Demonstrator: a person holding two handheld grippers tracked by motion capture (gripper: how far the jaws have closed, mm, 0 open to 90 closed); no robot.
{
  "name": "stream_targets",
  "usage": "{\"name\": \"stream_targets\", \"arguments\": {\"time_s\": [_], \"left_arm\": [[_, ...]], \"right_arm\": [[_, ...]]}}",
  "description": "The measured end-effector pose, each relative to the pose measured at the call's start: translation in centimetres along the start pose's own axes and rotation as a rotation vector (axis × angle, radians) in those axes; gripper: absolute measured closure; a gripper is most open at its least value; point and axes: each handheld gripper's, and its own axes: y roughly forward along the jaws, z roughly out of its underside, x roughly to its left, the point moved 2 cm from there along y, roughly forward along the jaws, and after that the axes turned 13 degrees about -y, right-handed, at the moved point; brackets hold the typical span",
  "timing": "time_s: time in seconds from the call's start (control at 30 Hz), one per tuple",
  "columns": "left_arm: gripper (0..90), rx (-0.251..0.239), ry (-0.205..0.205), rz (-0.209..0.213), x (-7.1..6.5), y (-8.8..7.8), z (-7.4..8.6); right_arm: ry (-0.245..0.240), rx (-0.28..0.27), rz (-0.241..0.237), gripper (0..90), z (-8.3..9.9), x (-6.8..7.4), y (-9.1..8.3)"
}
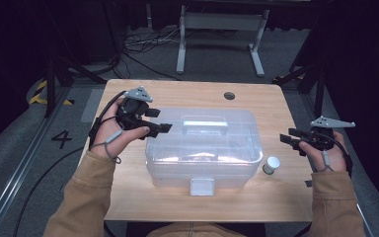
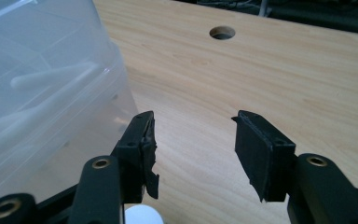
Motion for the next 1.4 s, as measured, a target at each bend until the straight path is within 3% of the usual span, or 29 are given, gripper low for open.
{"name": "stream_targets", "arguments": {"time_s": [0.37,0.87,1.1,1.17,1.23,1.3,1.4], "left_arm": [[29.0,0.036,0.05,0.063,-1.6,3.2,-1.2],[30.1,0.094,0.078,0.042,-2.0,6.8,-1.6],[40.4,0.106,0.1,0.042,-2.4,7.3,-1.9],[53.8,0.103,0.114,0.071,-2.6,7.4,-1.9],[58.4,0.107,0.122,0.085,-2.8,7.4,-2.0],[70.7,0.117,0.128,0.111,-3.1,7.4,-2.0],[72.1,0.128,0.15,0.061,-3.5,7.3,-2.2]], "right_arm": [[-0.004,0.009,-0.003,48.5,0.2,0.3,-0.4],[-0.006,0.013,0.004,48.7,0.6,0.5,-1.1],[-0.016,0.011,-0.008,49.0,0.4,1.0,-1.2],[-0.018,0.011,-0.008,49.3,0.4,1.0,-1.3],[-0.02,0.009,-0.009,49.5,0.4,1.1,-1.3],[-0.021,0.007,-0.013,49.8,0.3,1.2,-1.4],[-0.025,0.004,-0.027,50.3,0.2,1.3,-1.5]]}}
